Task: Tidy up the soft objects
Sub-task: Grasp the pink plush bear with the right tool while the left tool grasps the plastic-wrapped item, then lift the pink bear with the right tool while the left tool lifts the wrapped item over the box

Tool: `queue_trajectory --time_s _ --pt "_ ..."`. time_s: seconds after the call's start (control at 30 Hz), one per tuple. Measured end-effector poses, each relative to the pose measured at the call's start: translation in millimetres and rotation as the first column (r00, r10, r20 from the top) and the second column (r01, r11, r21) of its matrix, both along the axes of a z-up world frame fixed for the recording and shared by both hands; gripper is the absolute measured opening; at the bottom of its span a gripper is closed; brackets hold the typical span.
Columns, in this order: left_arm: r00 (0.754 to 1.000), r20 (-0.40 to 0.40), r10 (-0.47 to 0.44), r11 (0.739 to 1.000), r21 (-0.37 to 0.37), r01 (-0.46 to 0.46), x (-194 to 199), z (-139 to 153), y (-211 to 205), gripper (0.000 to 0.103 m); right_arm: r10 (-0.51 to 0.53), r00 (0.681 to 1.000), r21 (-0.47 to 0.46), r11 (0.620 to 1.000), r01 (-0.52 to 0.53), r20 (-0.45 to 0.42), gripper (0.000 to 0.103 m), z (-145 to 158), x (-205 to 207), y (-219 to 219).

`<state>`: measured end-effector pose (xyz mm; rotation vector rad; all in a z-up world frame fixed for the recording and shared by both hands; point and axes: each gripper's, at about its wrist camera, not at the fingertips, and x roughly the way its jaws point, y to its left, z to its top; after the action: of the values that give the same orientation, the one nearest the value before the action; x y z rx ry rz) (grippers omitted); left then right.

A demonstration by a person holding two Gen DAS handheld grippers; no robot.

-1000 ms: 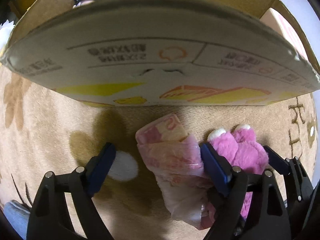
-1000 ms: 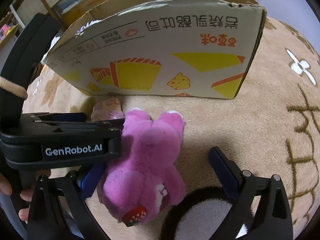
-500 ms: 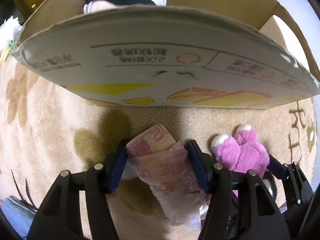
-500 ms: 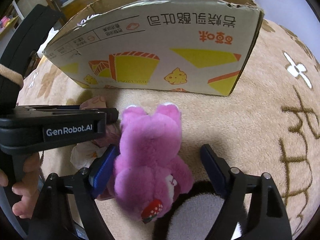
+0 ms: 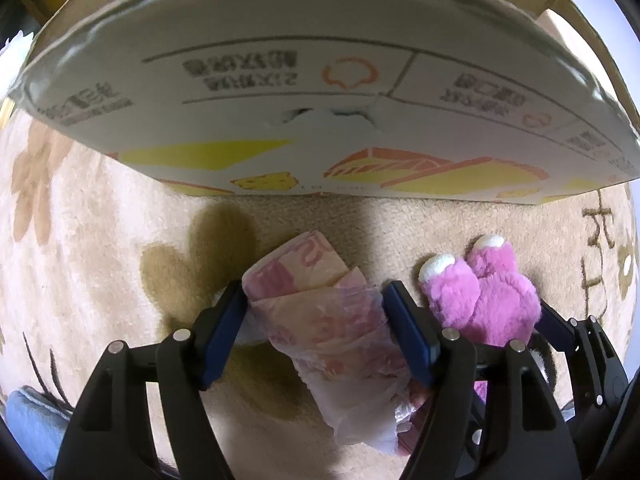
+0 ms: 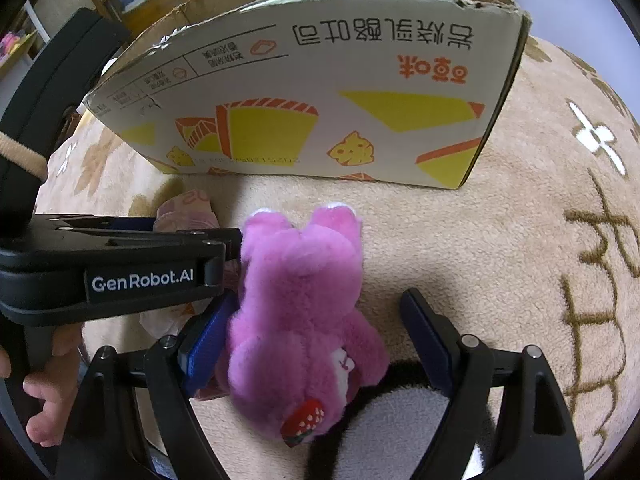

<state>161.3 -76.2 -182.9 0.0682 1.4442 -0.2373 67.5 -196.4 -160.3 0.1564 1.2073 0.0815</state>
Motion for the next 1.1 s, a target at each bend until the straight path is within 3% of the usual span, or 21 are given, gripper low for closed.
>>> queue_trajectory --time_s 0.27,0.4,0.5,0.53,0.6,0.87,1.1 --pt "0.999 -0.025 0.027 1.0 -0.006 -0.027 -13.2 0.5 2.7 0.064 0.002 1.0 -0.004 1.0 -0.002 0.0 0.088 -1.0 0.1 -0.9" --pt "0.998 -0.002 0.061 0.998 -0.027 -0.061 -16.8 6.9 7.9 0.046 0.011 1.0 -0.018 1.0 -0.011 -0.002 0.088 -2.6 -0.3 3.1" --pt "0.997 0.008 0.083 0.995 -0.061 -0.082 -18.6 12.5 15.6 0.036 0.025 1.0 -0.028 0.999 -0.025 0.0 0.077 -3.8 -1.2 11.8" --pt "0.997 0.015 0.08 0.995 -0.067 -0.079 -20.1 14.8 16.8 0.034 0.031 1.0 -0.019 0.999 -0.031 0.003 0.068 -3.2 -1.7 12.4" --pt "0.997 0.029 0.077 0.994 -0.082 -0.074 -23.1 19.5 18.4 0.024 0.051 0.999 0.004 0.999 -0.051 0.005 0.063 -1.2 -2.5 14.9" --pt "0.992 0.099 0.083 0.99 -0.122 -0.071 -38.1 42.0 31.7 0.017 0.036 0.997 0.001 0.999 -0.036 0.071 0.051 13.6 -12.0 9.5" --pt "0.96 0.275 0.061 0.994 -0.1 -0.034 -62.9 82.2 35.3 0.017 -0.008 0.981 0.001 1.0 0.008 0.192 0.051 45.5 -26.4 0.8"
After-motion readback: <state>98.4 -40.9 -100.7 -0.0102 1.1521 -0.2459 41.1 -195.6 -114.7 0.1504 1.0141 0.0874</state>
